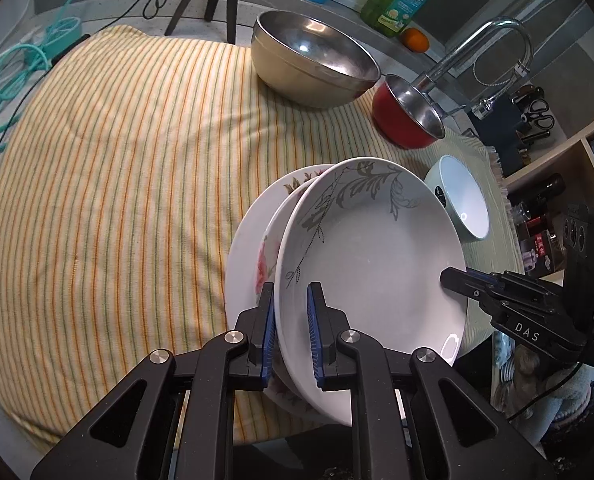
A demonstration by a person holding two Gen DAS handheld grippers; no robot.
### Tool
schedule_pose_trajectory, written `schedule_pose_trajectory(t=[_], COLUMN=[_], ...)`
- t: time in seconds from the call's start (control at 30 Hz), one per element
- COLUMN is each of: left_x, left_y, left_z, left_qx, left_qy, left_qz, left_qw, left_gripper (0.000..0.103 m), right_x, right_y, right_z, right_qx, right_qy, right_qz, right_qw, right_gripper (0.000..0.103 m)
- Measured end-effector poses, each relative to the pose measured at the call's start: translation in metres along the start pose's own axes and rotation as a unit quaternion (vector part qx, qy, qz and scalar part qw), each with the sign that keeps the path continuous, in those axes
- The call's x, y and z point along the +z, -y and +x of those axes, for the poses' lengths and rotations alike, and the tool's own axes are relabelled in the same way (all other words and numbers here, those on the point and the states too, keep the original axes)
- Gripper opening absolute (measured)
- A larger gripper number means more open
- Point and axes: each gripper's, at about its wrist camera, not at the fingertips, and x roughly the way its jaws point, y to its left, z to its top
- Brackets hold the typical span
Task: Organize plates and bowls
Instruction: 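Lower the grey-leaf plate onto the stack and open the left tool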
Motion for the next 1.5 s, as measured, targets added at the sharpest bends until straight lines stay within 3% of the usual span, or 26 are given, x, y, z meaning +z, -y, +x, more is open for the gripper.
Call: schedule_pose_trajectory(t=[0.2,0.37,0.83,1.03,1.1,1.33,1.43,1.5], left_x=[0.000,0.000,0.000,-0.001,-0.002,-0.003,-0.004,-0.005], left_y=[0.002,0.004,0.006,0.006,0.007,0.019,0.024,0.026], left_z=[0.000,0.000,-0.002,-0.002,-0.002,0.000,0.000,0.001], left_qx=[0.005,0.015,0.019,0.017,0.017,0.052,0.069,0.078], left_qy=[0.000,0.003,0.004,0.004,0.004,0.010,0.013,0.015], left_qz=[0.008,0.018,0.030,0.033,0.037,0.077,0.093,0.102], left_qw=[1.0000,0.9997,0.9994,0.9993,0.9992,0.9956,0.9933,0.9915], left_gripper=[0.013,0.013,0.013,0.015,0.020,0.020,0.028,0.028], right_x=[0.000,-0.002,-0.004,-0.004,-0.004,-0.005,-0.005,-0.006], right_y=[-0.001,-0.006,-0.004,-0.003,-0.004,-0.003,-0.002,-0.002], right_z=[0.000,0.002,0.002,0.001,0.000,0.000,0.000,0.000], right_qx=[-0.009,-0.013,-0.012,-0.009,-0.010,-0.009,-0.007,-0.008], right_qy=[-0.001,-0.002,0.002,0.003,0.004,0.006,0.004,0.005], right_qz=[-0.006,-0.014,-0.007,-0.003,-0.002,0.000,0.001,0.001], right_qw=[1.000,1.000,1.000,1.000,1.000,1.000,1.000,1.000], right_gripper=[0.013,0.020,0.021,0.023,0.023,0.023,0.023,0.023])
